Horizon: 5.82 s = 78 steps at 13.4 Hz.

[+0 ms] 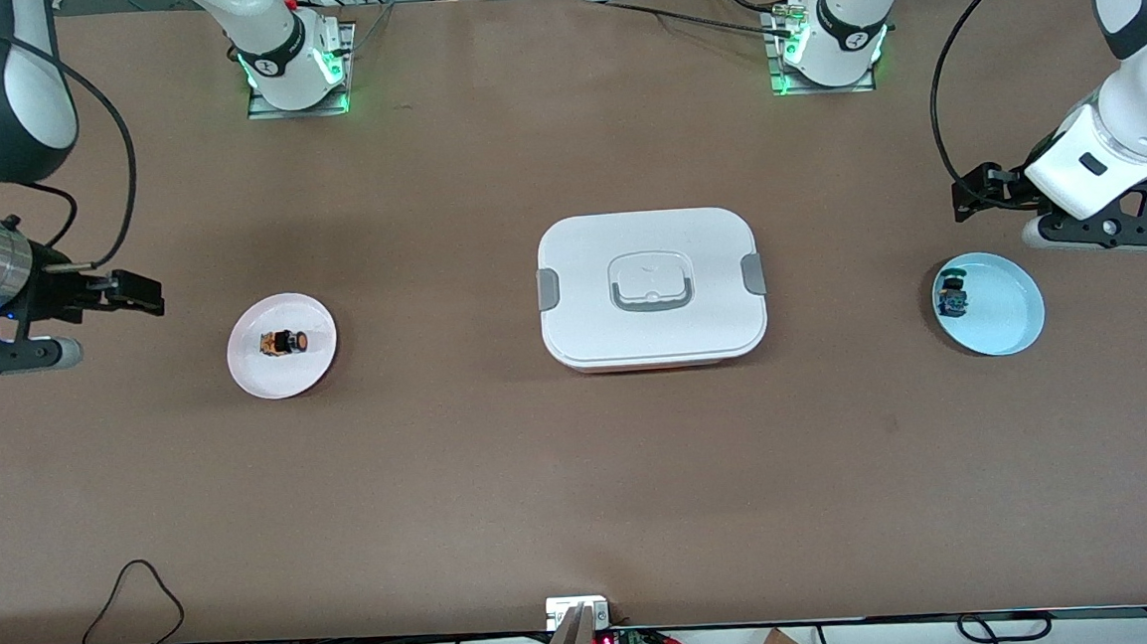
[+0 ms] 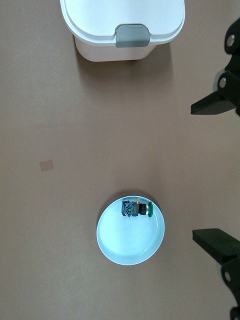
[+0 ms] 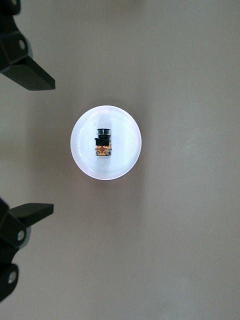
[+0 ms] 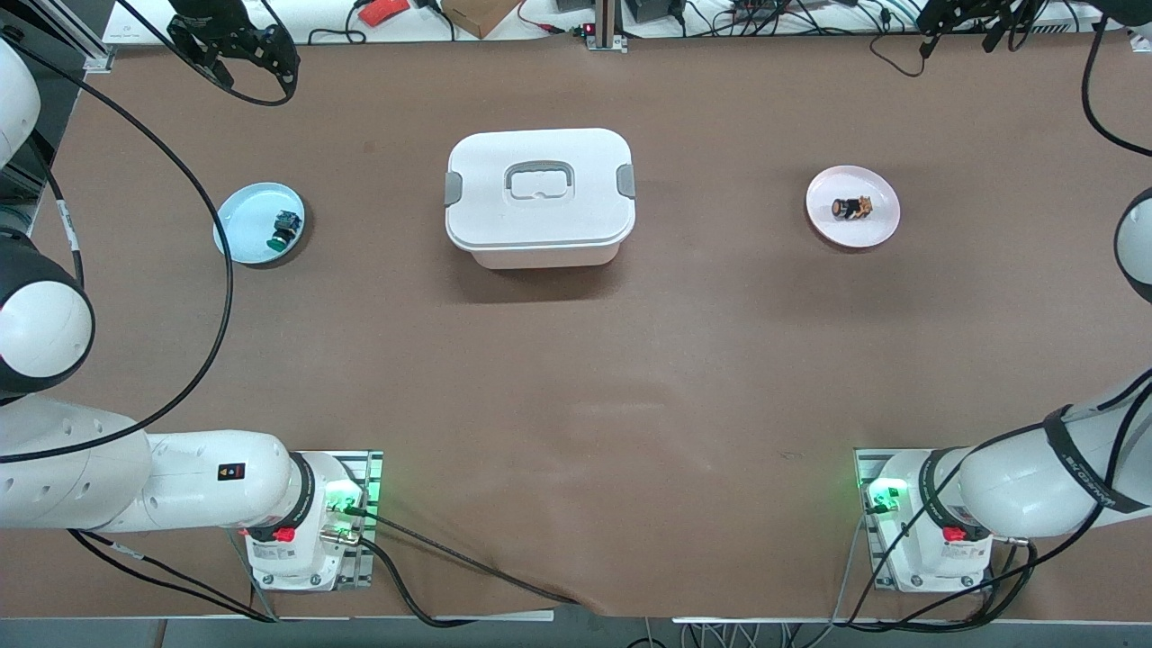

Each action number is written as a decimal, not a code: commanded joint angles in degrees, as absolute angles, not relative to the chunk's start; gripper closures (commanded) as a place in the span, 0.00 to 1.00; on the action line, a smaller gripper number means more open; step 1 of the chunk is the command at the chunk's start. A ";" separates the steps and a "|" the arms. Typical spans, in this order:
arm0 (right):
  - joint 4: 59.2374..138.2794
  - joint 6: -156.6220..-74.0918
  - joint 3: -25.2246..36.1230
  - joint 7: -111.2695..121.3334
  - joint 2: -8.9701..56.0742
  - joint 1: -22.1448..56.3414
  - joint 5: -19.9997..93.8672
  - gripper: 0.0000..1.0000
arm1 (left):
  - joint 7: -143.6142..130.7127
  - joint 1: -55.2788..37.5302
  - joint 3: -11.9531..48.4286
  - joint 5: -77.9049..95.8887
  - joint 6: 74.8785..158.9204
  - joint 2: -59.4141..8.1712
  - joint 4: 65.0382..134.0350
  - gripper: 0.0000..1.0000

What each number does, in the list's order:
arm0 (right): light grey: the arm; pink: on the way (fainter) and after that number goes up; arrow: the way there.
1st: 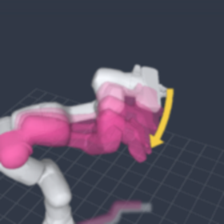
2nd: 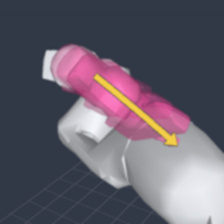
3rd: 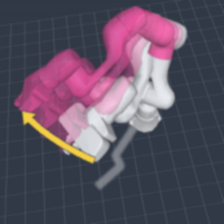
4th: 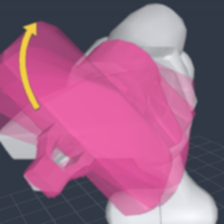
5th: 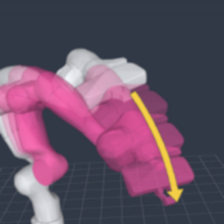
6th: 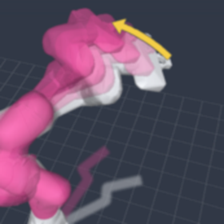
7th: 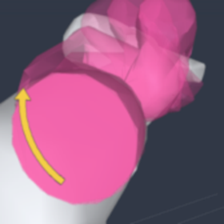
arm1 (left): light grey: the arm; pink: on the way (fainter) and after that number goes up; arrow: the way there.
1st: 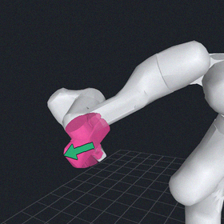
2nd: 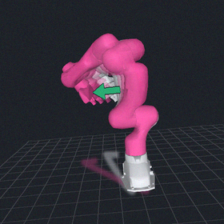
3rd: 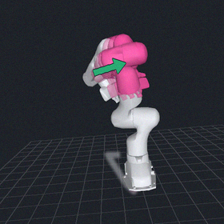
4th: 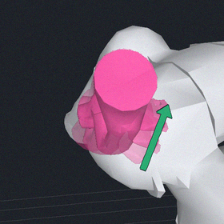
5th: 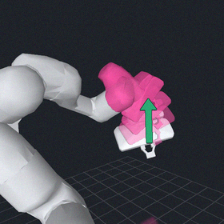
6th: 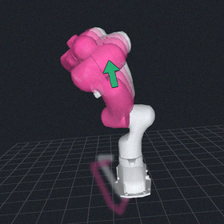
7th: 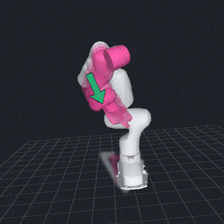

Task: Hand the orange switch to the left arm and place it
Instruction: 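Lower the right gripper onto the orange switch on the white plate, then close the right gripper on the orange switch, then lift the switch over the box with the right gripper while the left gripper approaches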

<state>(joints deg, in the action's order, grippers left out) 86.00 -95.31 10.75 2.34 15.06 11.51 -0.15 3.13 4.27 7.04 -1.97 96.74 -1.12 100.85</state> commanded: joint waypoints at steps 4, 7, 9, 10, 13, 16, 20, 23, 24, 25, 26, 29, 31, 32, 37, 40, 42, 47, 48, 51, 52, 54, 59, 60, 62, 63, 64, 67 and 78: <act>98.58 -110.62 10.37 1.58 16.00 13.45 0.26 0.00 | 3.69 4.66 7.21 -0.70 95.45 -1.76 99.23 0.00; 107.81 -120.55 10.28 1.49 15.82 13.80 0.87 0.00 | 3.60 4.57 7.29 -0.70 95.54 -1.84 99.23 0.00; 113.18 -126.01 10.28 1.49 16.08 13.54 2.63 0.00 | 3.60 4.66 7.29 -0.70 95.54 -1.93 99.23 0.00; 115.20 -128.56 10.28 1.49 16.43 13.54 2.64 0.00 | 3.69 4.66 7.29 -0.70 95.54 -1.93 99.23 0.00; 119.17 -133.58 10.28 1.58 18.97 13.54 2.64 0.00 | 3.69 4.66 7.29 -0.70 95.54 -1.93 99.23 0.00; 119.53 -133.77 10.28 1.76 21.44 13.54 2.64 0.00 | 3.60 4.57 7.29 -0.70 95.54 -1.93 99.23 0.00; 120.06 -134.56 10.20 1.76 23.55 13.54 6.31 0.00 | 3.60 4.57 7.29 -0.70 95.54 -1.93 99.23 0.00; 119.97 -136.84 10.28 2.46 24.69 13.62 7.91 0.00 | 3.60 4.57 7.29 -0.70 95.54 -1.93 99.23 0.00; 119.97 -137.28 10.28 2.63 25.22 13.71 7.82 0.00 | 3.60 4.57 7.29 -0.70 95.54 -1.93 99.23 0.00; 119.97 -137.98 10.28 2.72 25.57 13.62 7.82 0.00 | 3.60 4.57 7.29 -0.70 95.54 -1.93 99.23 0.00; 119.97 -138.34 10.28 3.33 25.92 13.54 7.74 0.00 | 3.60 4.57 7.21 -0.70 95.54 -1.93 99.23 0.00; 119.97 -139.48 10.28 4.22 26.80 13.54 7.73 0.00 | 3.52 4.48 7.29 -0.70 95.54 -1.93 99.23 0.00; 119.97 -140.18 10.28 4.65 27.59 13.62 7.65 0.00 | 3.51 4.48 7.29 -0.70 95.54 -1.93 99.23 0.00; 119.97 -140.71 10.28 5.96 27.86 13.71 7.73 0.00 | 3.52 4.48 7.29 -0.70 95.54 -1.93 99.23 0.00; 119.97 -140.36 10.28 6.86 27.95 13.80 7.82 0.50 | 3.60 4.31 7.29 -0.70 95.54 -1.85 99.23 0.00; 119.62 -140.10 10.28 6.94 27.51 13.89 7.73 0.84 | 3.61 3.87 7.38 -0.70 95.54 -1.85 99.14 0.00; 119.09 -137.92 9.67 7.03 26.03 13.80 7.65 0.94 | 3.69 3.87 7.47 -0.70 95.28 -1.76 99.14 0.00; 112.96 -131.85 8.70 12.10 21.54 13.62 7.73 0.99 | 4.13 3.96 7.91 -0.70 95.27 -1.85 99.14 0.00; 111.03 -130.36 8.70 14.65 21.27 13.45 7.82 0.99 | 4.22 3.96 7.91 -0.70 94.93 -1.76 99.14 0.00; 103.82 -123.95 8.61 21.86 19.43 13.53 8.09 1.00 | 4.13 3.69 7.91 -0.70 94.57 -2.02 99.05 0.00; 101.71 -122.71 7.83 22.58 18.55 13.71 8.09 1.00 | 4.13 3.60 7.91 -0.70 94.57 -2.46 98.88 0.00; 99.06 -120.95 4.76 22.85 16.45 13.71 8.09 1.00 | 4.22 4.04 7.91 -0.70 94.48 -2.64 98.88 0.00; 98.53 -120.50 -3.76 23.55 11.52 13.80 8.17 1.00 | 3.96 5.36 7.56 0.97 93.26 -3.34 98.79 0.00; 98.44 -120.85 -5.17 24.60 11.34 13.80 8.17 1.00 | 3.52 5.27 7.82 1.49 91.51 -3.25 98.44 0.00; 97.13 -121.11 -7.55 27.24 10.81 13.80 11.92 1.00 | 3.43 5.45 7.47 10.41 87.38 -3.43 97.39 0.00; 96.51 -121.03 -7.91 27.68 10.38 13.80 15.96 1.00 | 3.34 6.15 7.21 14.98 85.97 -3.60 97.38 0.00; 96.24 -121.20 -8.00 29.77 10.11 13.89 18.34 1.00 | 3.43 7.89 7.29 17.73 84.39 -4.39 97.38 0.00; 96.15 -125.76 -8.00 45.73 10.28 15.11 26.50 1.00 | 4.22 10.19 7.29 33.79 80.07 -6.24 97.38 0.00; 96.68 -125.34 -8.00 98.84 16.26 23.46 86.69 1.00 | 12.90 5.62 14.47 84.33 91.54 -14.95 105.54 0.00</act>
<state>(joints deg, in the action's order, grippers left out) 96.69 -125.42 -8.20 92.31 15.73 22.64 78.00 9.96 6.59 10.40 77.58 85.76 -16.97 101.95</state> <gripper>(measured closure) 0.278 0.000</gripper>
